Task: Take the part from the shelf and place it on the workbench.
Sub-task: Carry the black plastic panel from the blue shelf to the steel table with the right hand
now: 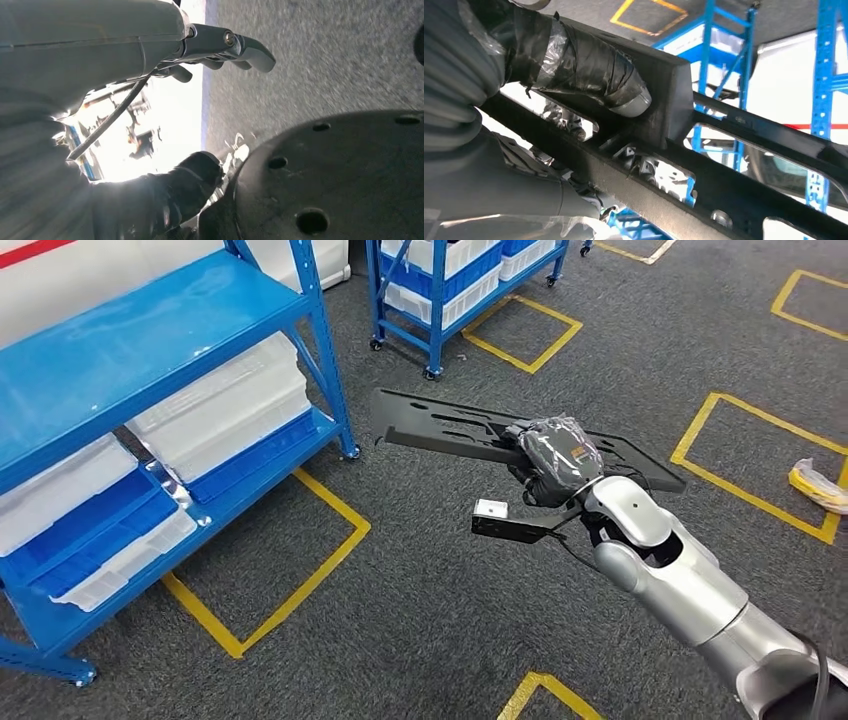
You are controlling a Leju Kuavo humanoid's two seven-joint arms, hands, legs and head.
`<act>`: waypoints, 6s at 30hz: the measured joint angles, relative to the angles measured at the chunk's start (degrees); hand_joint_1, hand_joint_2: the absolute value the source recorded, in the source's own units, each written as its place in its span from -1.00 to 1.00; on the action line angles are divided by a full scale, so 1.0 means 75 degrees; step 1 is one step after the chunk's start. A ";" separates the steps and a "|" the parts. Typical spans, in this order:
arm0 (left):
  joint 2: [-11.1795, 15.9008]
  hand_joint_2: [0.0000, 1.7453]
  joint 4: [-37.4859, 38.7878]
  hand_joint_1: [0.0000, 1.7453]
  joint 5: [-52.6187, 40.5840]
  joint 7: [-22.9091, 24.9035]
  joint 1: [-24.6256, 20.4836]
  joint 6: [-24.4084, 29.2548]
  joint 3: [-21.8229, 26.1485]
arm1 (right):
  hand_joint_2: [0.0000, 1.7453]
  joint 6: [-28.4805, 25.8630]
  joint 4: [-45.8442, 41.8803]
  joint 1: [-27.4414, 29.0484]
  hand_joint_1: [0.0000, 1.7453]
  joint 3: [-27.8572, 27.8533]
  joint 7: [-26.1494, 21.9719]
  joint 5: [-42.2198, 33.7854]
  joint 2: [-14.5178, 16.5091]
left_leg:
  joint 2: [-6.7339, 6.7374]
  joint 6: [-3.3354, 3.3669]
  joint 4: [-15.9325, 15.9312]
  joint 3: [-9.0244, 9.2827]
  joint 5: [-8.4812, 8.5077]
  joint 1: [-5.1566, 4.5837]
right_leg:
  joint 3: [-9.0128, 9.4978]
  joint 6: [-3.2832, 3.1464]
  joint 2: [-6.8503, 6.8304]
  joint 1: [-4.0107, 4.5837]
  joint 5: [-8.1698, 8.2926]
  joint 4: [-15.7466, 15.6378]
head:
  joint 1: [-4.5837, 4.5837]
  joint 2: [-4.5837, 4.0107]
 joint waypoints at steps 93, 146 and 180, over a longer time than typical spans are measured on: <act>-0.0096 1.00 0.0012 -1.00 0.0318 -0.0678 0.0090 0.0031 0.0016 | 1.00 -0.0666 0.1492 -0.0437 1.00 0.1467 0.1258 0.1870 0.2011 | -0.0475 0.0214 -0.2066 0.0836 0.1033 0.0031 | 0.0075 0.0134 0.0969 0.0037 -0.0035 -0.0088 | 0.0029 0.0000; -0.0002 1.00 0.0041 -1.00 0.0486 -0.0764 0.0113 -0.0020 -0.0042 | 1.00 0.0002 0.1215 -0.1397 1.00 0.1059 0.1554 0.2059 0.0785 | 0.0005 -0.0038 0.0176 -0.0119 -0.0137 0.0090 | 0.0154 -0.0035 0.0113 0.0088 -0.0123 -0.0092 | 0.0065 0.0000; -0.0074 1.00 0.0041 -1.00 0.0557 -0.0856 0.0060 0.0047 -0.0176 | 1.00 -0.0301 0.1637 -0.1342 1.00 0.0826 0.1906 0.3216 0.1042 | -0.0031 0.0192 -0.1934 0.0772 0.0908 0.0140 | 0.0204 0.0535 -0.0130 -0.0129 -0.0235 0.0099 | 0.0077 0.0000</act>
